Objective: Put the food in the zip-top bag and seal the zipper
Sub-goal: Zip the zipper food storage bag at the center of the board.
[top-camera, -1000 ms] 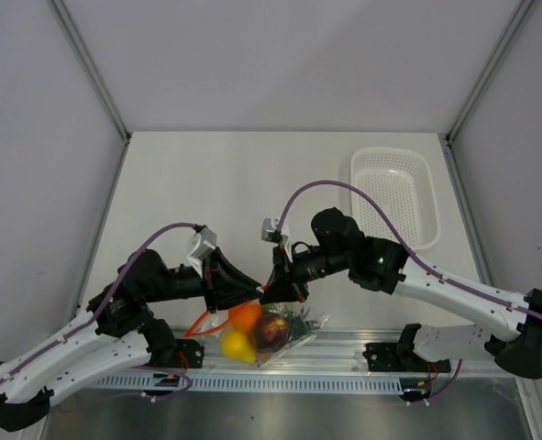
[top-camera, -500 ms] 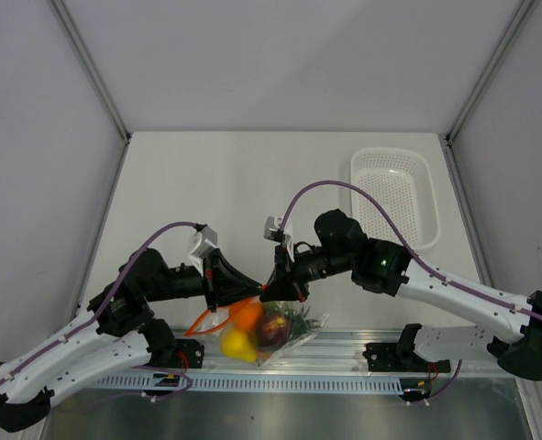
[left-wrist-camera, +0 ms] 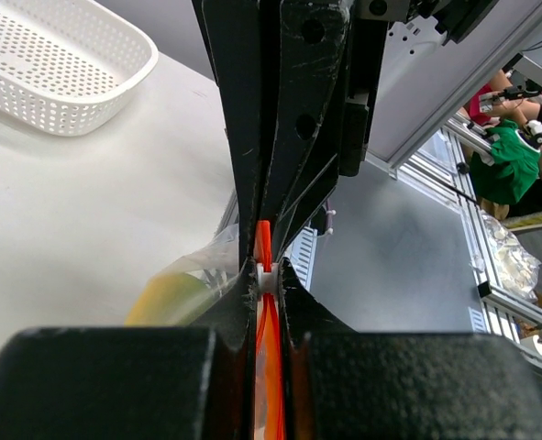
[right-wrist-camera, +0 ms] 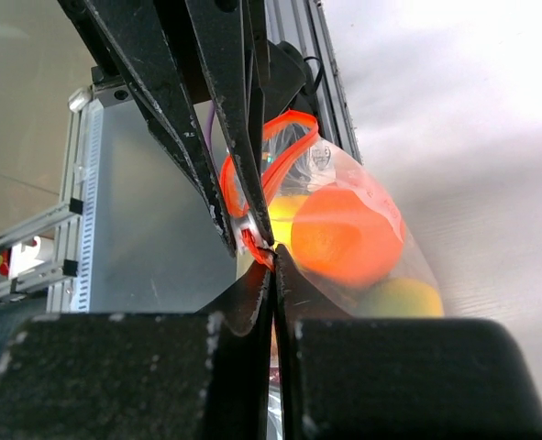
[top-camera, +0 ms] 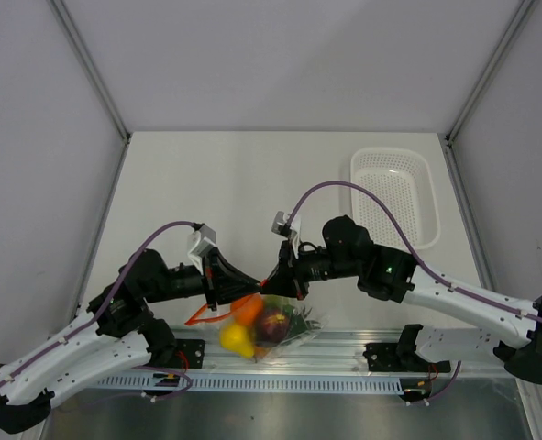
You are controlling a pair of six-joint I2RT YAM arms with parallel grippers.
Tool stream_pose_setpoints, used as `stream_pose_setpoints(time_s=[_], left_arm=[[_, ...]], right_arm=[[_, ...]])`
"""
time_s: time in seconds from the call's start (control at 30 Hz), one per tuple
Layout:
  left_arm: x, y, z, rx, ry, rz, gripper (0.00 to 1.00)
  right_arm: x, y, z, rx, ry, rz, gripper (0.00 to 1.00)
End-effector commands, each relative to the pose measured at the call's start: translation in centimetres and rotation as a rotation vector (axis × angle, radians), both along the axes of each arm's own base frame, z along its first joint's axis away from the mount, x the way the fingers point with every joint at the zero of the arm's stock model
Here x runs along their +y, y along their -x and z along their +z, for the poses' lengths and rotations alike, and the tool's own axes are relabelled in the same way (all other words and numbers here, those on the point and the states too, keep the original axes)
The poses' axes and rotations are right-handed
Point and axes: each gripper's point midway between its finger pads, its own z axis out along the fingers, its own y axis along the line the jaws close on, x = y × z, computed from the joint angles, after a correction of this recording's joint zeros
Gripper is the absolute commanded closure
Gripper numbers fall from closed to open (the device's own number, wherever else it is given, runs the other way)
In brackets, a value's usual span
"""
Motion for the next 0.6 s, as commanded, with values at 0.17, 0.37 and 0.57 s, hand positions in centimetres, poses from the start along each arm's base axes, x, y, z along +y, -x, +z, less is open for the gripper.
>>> stream_pose_setpoints(time_s=[0.17, 0.37, 0.57], left_arm=[[0.6, 0.8, -1.2, 0.049, -0.024, -0.011, 1.00], [1.4, 0.8, -0.7, 0.039, -0.033, 0.016, 0.99], [2.0, 1.0, -0.2, 0.033, -0.038, 0.025, 1.00]], right_arm=[[-0.4, -1.9, 4.0, -0.040, -0.148, -0.111, 1.00], [-0.9, -2.0, 3.7, -0.029, -0.151, -0.126, 1.00], [-1.0, -1.7, 3.4, -0.023, -0.156, -0.118, 1.00]])
